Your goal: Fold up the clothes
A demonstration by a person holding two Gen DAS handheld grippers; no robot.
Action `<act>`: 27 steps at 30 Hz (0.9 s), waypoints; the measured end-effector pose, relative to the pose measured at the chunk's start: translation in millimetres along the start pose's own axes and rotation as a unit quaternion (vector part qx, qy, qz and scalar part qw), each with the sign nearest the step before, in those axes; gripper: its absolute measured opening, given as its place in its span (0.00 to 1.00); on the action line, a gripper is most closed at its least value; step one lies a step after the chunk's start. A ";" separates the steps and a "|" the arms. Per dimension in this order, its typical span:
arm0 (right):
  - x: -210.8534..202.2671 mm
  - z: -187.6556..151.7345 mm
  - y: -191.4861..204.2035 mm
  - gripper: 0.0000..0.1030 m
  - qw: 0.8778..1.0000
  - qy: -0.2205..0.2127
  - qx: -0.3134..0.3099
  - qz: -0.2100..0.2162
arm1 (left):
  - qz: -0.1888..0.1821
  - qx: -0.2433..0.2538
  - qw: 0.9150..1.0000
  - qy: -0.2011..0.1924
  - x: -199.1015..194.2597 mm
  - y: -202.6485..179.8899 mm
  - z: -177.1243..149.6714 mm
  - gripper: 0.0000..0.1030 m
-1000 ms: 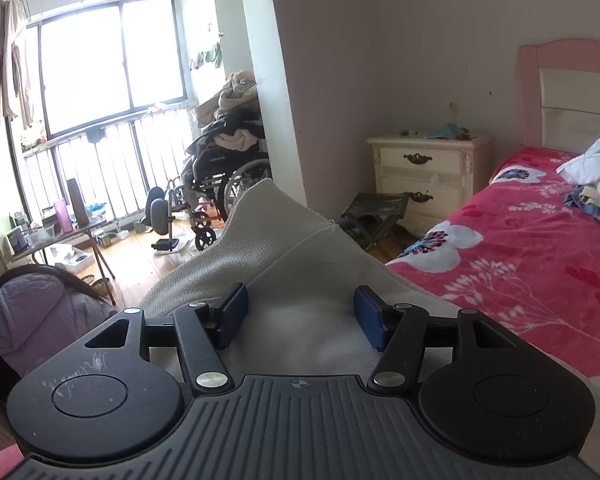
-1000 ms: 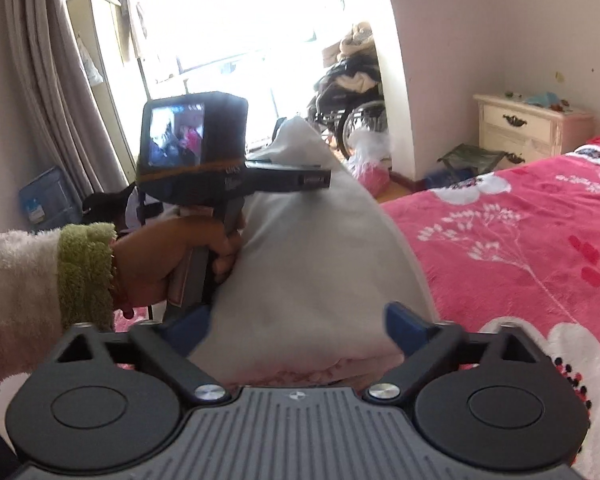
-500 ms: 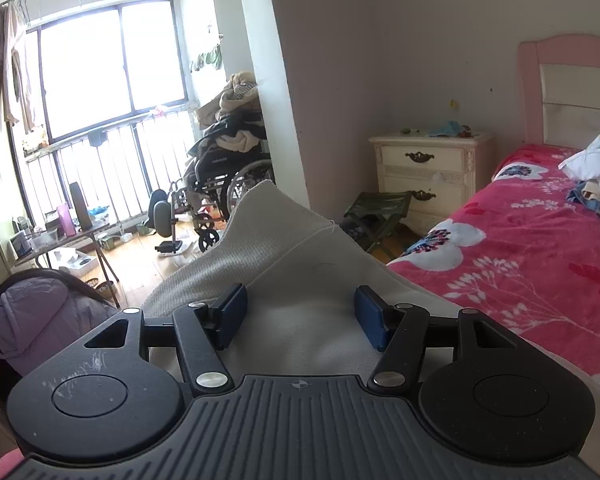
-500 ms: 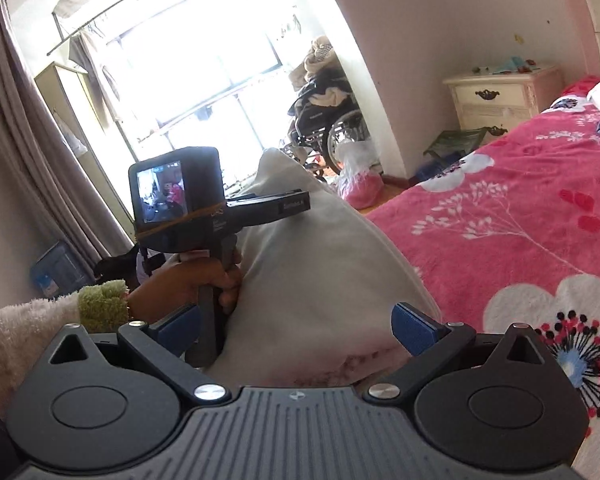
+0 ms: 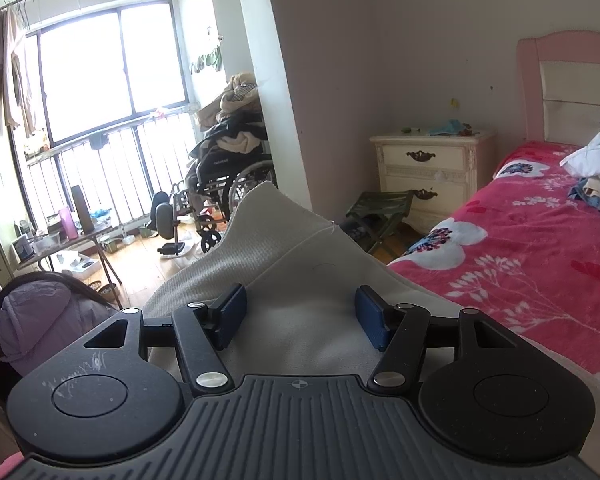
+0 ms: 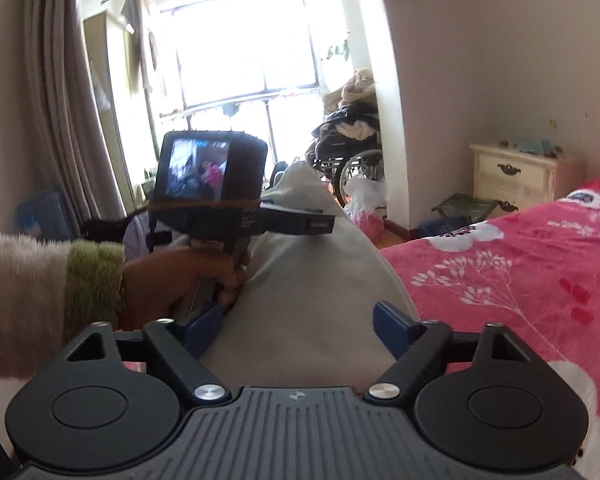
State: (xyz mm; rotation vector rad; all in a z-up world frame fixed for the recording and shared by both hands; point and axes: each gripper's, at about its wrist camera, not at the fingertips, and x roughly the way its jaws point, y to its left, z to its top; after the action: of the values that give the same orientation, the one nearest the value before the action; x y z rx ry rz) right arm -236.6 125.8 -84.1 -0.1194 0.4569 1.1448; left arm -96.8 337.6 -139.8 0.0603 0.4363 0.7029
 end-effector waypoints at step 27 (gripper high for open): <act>50.9 -19.0 6.1 0.45 0.996 0.068 -0.057 -0.015 | -0.019 0.035 0.999 -0.022 -9.8 -17.0 29.3 0.60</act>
State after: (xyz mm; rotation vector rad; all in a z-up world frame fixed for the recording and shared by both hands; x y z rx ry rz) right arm -230.7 165.5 -121.2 -0.3043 0.5091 1.1372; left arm -81.1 321.0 -112.9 0.1330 0.4182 0.6467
